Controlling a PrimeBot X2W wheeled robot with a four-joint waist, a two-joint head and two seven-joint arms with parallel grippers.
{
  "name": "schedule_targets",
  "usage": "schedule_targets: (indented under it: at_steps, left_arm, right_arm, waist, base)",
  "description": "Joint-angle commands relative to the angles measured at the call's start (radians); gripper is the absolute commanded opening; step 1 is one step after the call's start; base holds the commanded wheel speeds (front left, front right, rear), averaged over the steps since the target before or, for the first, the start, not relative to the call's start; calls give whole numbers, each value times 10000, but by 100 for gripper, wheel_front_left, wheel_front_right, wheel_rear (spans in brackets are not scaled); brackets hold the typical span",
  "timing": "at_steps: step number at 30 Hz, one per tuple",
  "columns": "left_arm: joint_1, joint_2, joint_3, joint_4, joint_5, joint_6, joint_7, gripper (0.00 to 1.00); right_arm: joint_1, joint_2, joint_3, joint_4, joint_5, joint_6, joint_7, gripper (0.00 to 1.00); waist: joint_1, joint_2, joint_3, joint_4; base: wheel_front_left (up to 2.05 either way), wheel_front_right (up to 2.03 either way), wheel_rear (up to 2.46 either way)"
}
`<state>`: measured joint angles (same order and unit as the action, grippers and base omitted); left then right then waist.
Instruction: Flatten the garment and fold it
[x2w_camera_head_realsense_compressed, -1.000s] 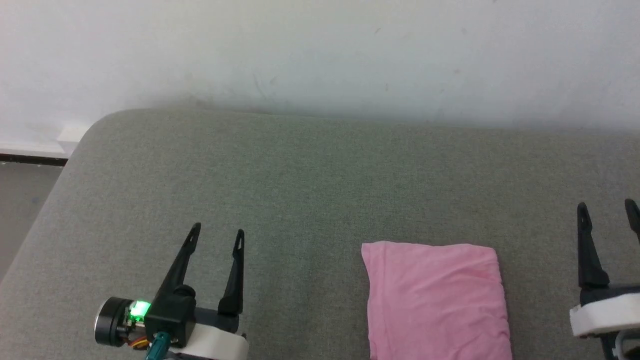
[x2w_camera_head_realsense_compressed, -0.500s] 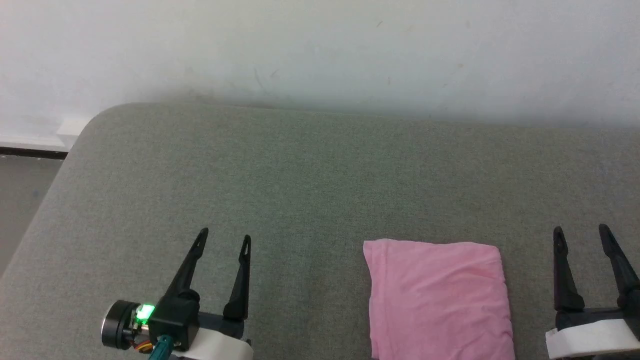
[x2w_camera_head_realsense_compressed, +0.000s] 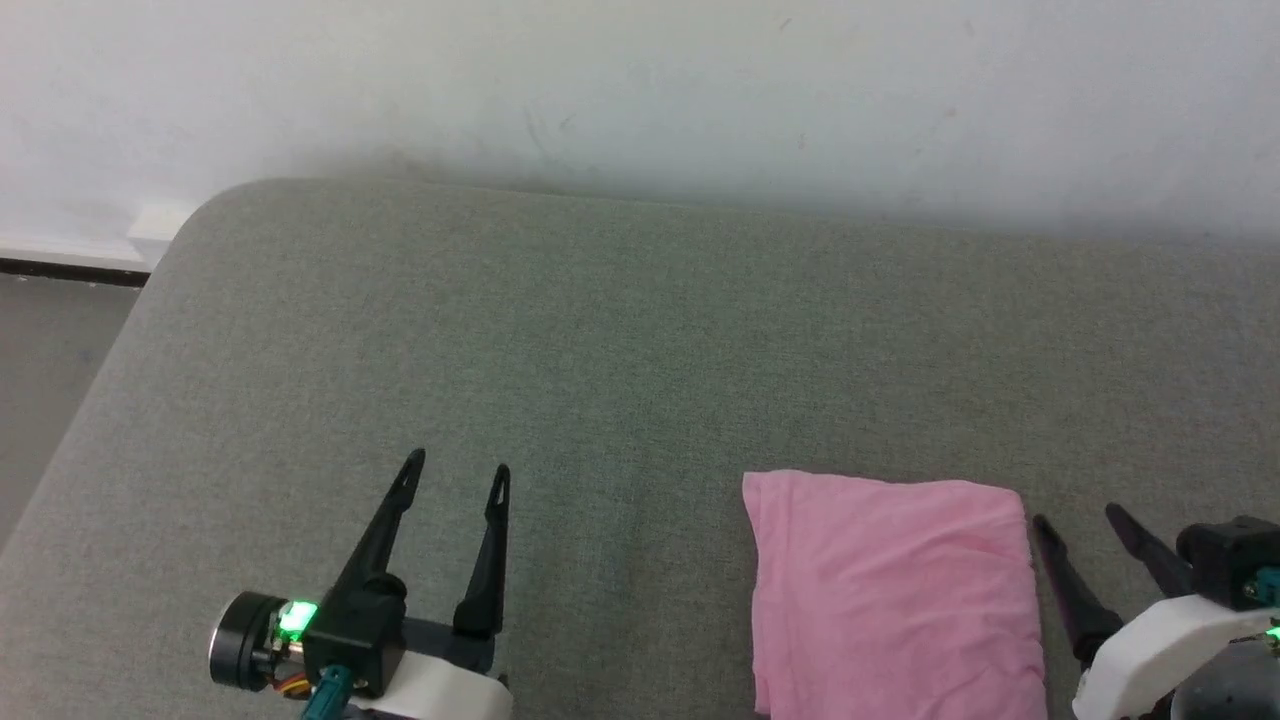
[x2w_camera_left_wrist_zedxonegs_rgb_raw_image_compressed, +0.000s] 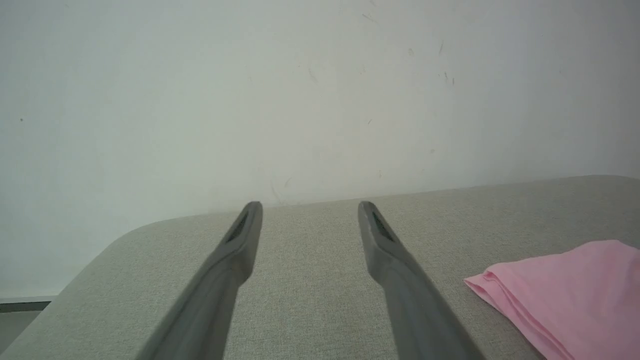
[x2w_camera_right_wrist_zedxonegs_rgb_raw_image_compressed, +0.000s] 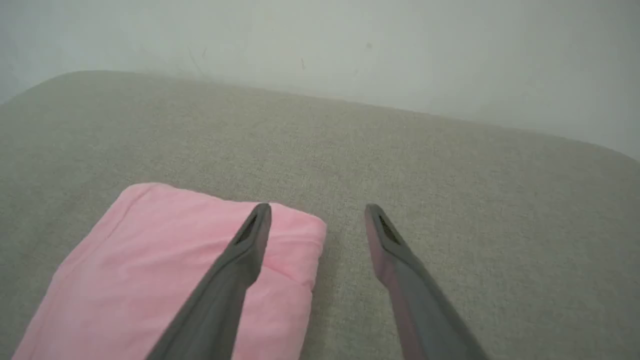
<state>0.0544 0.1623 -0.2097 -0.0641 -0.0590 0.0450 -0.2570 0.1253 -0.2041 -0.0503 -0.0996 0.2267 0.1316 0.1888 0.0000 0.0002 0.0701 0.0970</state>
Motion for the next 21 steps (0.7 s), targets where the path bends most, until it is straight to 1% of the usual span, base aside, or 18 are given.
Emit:
schedule_targets:
  at_steps: [1,2,5,7,10,13,16,20,21]
  left_arm:
    - [-177,-40,31,12,83,-55,-47,100]
    - [-205,-62,26,19,96,-67,-47,100]
    - [-299,-126,-4,51,136,-116,-47,100]
    - [-360,-164,-25,82,163,-146,-47,100]
    - [-446,-217,-55,119,201,-181,-47,100]
    - [-525,-255,-56,121,235,-190,-47,100]
    - [-570,-282,-50,139,265,-190,-47,100]
    - [-608,-295,-14,151,267,-214,-47,100]
    - [-621,-299,-8,161,269,-220,-47,100]
  right_arm:
    - [89,-112,78,-122,263,-9,457,100]
    - [118,-219,176,-211,518,-9,985,100]
    - [142,-243,133,-327,1187,-9,2407,100]
    - [146,-289,47,-232,1262,-9,3214,100]
    - [108,-67,-269,176,1265,-9,4297,100]
    - [-55,316,-379,401,1384,-9,4849,100]
    - [-148,594,-266,612,1657,-9,5210,100]
    - [-164,484,204,1056,1548,-9,5452,100]
    - [-187,412,327,1185,1457,-9,5430,55]
  waist:
    - [0,-2,85,72]
    - [0,-2,128,103]
    - [0,-2,267,212]
    - [0,-2,361,300]
    - [0,-2,498,460]
    - [0,-2,637,620]
    - [0,-2,730,765]
    - [0,-2,811,862]
    - [0,-2,817,872]
  base:
    - [0,0,0]
    - [0,0,0]
    - [0,0,0]
    - [0,0,0]
    - [0,0,0]
    - [0,0,0]
    - [0,0,0]
    - [0,0,0]
    - [0,0,0]
